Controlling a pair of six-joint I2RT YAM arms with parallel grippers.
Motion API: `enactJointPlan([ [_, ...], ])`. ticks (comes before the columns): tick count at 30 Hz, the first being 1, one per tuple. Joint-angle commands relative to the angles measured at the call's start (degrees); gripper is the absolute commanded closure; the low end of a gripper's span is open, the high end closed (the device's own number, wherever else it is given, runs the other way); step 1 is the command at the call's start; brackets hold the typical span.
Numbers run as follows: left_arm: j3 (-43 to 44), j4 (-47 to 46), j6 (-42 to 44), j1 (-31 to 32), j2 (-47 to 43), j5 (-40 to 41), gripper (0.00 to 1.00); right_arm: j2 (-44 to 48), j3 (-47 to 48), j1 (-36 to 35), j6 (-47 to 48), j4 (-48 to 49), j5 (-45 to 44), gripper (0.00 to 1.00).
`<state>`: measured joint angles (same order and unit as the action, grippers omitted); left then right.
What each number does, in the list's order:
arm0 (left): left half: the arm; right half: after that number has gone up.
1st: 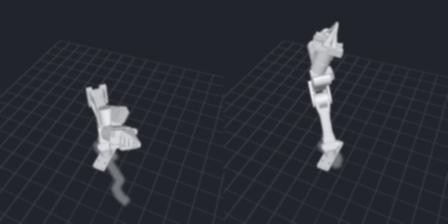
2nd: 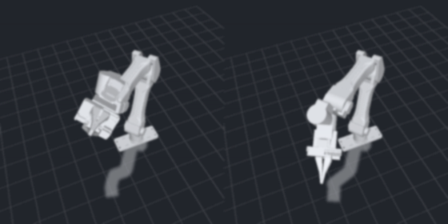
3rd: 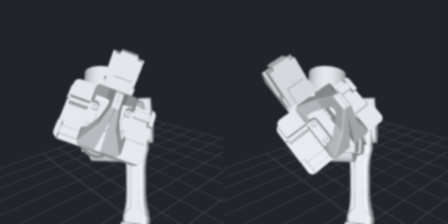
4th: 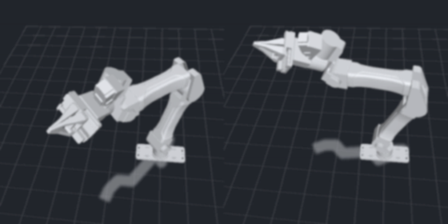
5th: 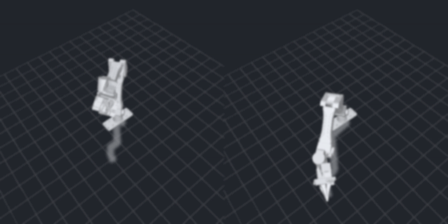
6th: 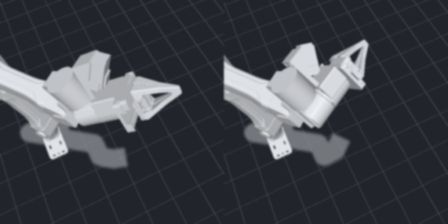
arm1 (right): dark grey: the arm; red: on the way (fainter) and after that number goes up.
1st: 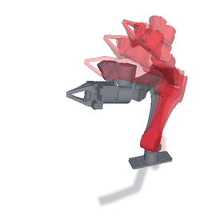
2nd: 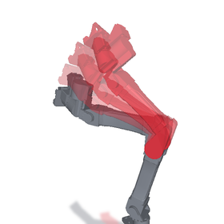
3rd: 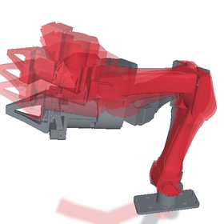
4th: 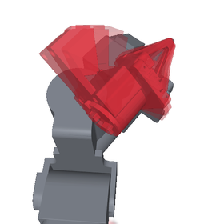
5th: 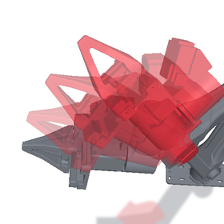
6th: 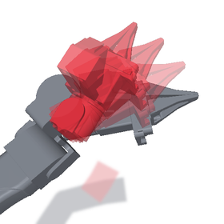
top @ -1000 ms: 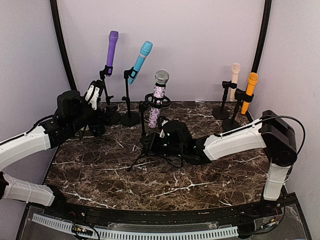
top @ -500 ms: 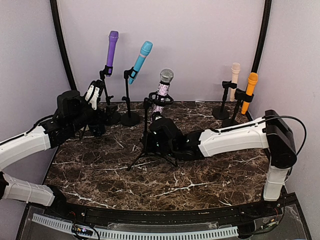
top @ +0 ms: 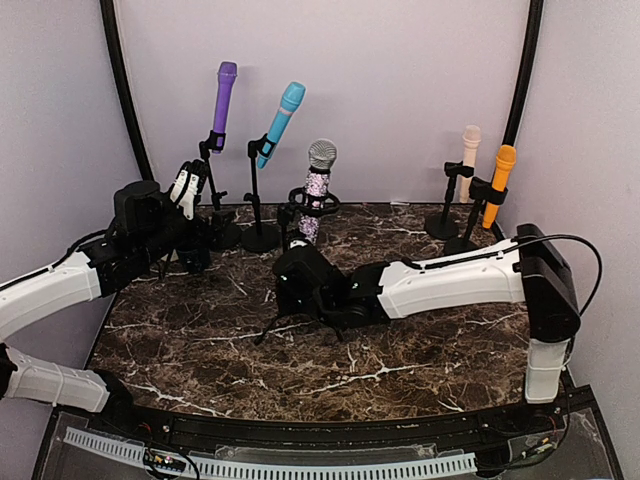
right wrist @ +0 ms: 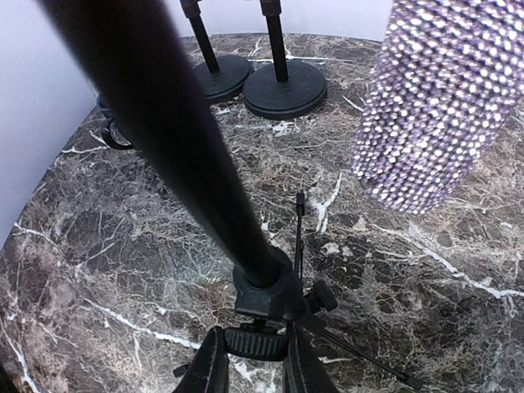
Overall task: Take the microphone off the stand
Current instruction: Unscrew the knob on the stand of the microphone stand.
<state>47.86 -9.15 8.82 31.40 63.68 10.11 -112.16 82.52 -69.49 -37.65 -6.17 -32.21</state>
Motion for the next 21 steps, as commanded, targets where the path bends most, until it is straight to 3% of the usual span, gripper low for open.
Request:
enactJointPlan([
  [1, -0.3, -0.7, 0.7, 0.2, -1.7, 0.2, 0.11, -2.7, 2.5, -0.9, 3.4, -3.9, -4.4, 1.0],
  [21, -0.4, -0.7, 0.3, 0.4, -1.3, -0.3, 0.11, -9.2, 10.1, -4.0, 17.8, -10.5, -13.7, 1.0],
])
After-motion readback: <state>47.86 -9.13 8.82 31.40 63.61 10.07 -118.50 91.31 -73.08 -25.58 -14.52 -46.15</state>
